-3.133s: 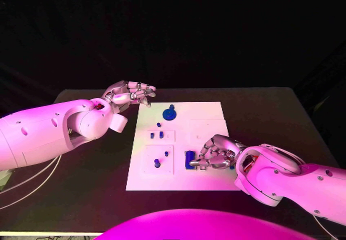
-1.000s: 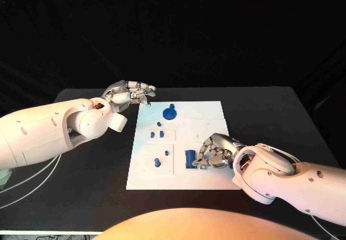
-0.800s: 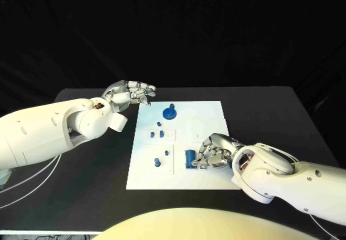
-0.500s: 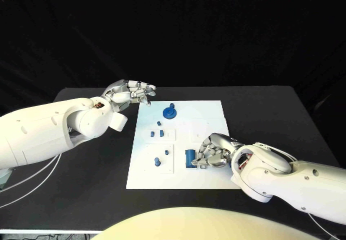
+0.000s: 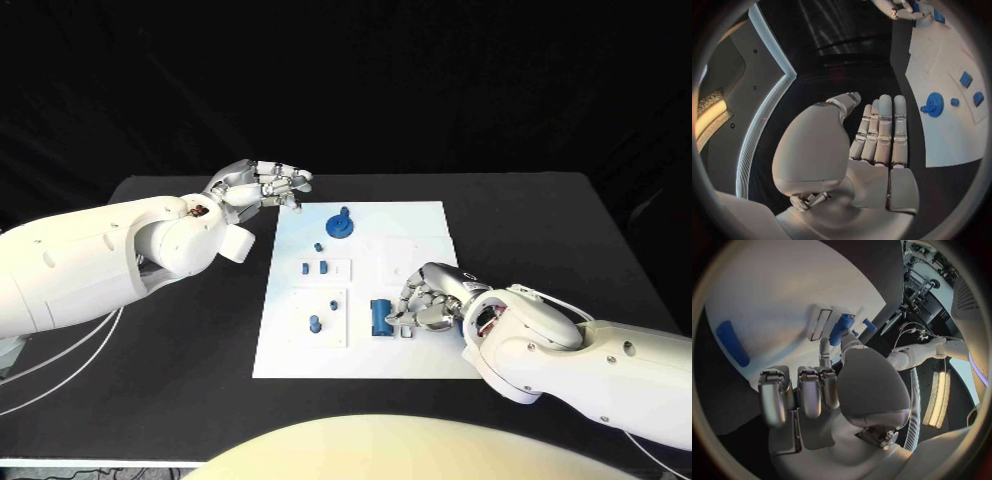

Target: Assemble the parts on the task board

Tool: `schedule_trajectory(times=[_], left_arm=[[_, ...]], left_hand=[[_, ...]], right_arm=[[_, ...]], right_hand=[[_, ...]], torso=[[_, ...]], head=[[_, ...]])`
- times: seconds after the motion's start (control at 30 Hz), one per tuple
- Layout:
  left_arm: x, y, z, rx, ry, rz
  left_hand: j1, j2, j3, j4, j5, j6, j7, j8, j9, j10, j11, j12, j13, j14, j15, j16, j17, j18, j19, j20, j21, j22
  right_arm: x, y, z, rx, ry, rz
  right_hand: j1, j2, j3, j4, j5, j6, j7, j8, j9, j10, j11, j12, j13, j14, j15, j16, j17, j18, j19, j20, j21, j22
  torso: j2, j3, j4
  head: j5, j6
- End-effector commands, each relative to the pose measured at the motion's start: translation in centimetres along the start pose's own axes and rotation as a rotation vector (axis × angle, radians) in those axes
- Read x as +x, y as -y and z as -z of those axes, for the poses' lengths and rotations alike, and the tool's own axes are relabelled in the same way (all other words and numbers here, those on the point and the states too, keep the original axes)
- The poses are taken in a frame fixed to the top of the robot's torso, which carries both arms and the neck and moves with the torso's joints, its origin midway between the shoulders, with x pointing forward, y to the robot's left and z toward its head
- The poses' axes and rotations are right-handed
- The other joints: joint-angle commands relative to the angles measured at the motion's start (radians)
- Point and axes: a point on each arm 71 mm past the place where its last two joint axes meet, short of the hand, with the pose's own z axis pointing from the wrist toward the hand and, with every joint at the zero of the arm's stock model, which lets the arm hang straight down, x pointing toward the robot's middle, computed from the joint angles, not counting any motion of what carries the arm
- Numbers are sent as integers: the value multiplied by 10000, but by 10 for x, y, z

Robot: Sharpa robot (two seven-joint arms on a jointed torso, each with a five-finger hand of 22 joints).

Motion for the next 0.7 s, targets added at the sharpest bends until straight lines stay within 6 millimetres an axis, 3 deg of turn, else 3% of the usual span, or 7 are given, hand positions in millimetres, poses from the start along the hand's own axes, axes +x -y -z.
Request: schedule_trajectory(times=[0.03,0.2,0.4,0.53,0.63,0.7], left_arm=[[2,1,0,74,-152,92],[2,1,0,82,-147,91],[1,1,0,128,-105,79],[3,2,0,152,-118,84],[4,2,0,159,-148,93],[5,2,0,160,-166,98]], left_hand=[[2,102,-19,66,30,-85,-5,31,-10,-62,24,30,-12,17,53,-63,9,122,83,4,-49,-10],[18,113,-26,86,31,-90,-6,47,-16,-74,22,59,-14,13,52,-61,13,123,101,5,-79,-24],[13,111,-31,94,29,-91,-6,49,-16,-76,24,62,-15,13,53,-61,13,122,103,5,-83,-26],[13,111,-31,94,29,-91,-6,49,-16,-76,24,62,-15,13,53,-61,13,122,103,5,-83,-26],[13,111,-31,94,29,-91,-6,49,-16,-76,24,62,-15,13,53,-61,13,122,103,5,-83,-26],[13,111,-31,94,29,-91,-6,49,-16,-76,24,62,-15,13,53,-61,13,122,103,5,-83,-26]], right_arm=[[-3,-2,2,-367,456,-1],[-15,6,11,-610,1014,-777],[-40,31,23,-355,1565,-1256],[-49,50,31,-6,1681,-1037],[-50,64,39,278,1705,-665],[-49,71,43,456,1690,-445]], right_hand=[[-26,4,27,10,34,62,14,-67,-22,1075,-43,38,2634,1053,-55,-20,2513,-141,1046,-66,45,2635],[-107,-121,57,4,42,-199,118,-263,-116,1071,41,29,2629,1036,6,-54,2437,-141,1046,-30,45,2635],[178,-202,173,-37,42,-506,272,-545,-237,1023,177,-69,2574,1013,120,-100,2338,-118,1017,62,-77,2603],[352,-224,218,-50,40,-569,318,-644,-280,1021,219,-72,2573,1023,158,-81,2382,-124,1025,96,-43,2612],[358,-224,220,-50,40,-569,320,-648,-281,1021,220,-71,2574,1026,159,-74,2397,-130,1032,98,-13,2620],[363,-231,218,-46,38,-554,319,-645,-281,1026,222,-62,2579,1030,162,-66,2415,-138,1042,101,28,2631]], torso=[[-5,-4,-5],[-18,-19,-14],[-26,-36,-31],[-24,-31,-36],[-4,2,-27],[-3,3,-21]], head=[[-9,3],[-39,36],[-158,105],[-265,152],[-344,166],[-362,173]])
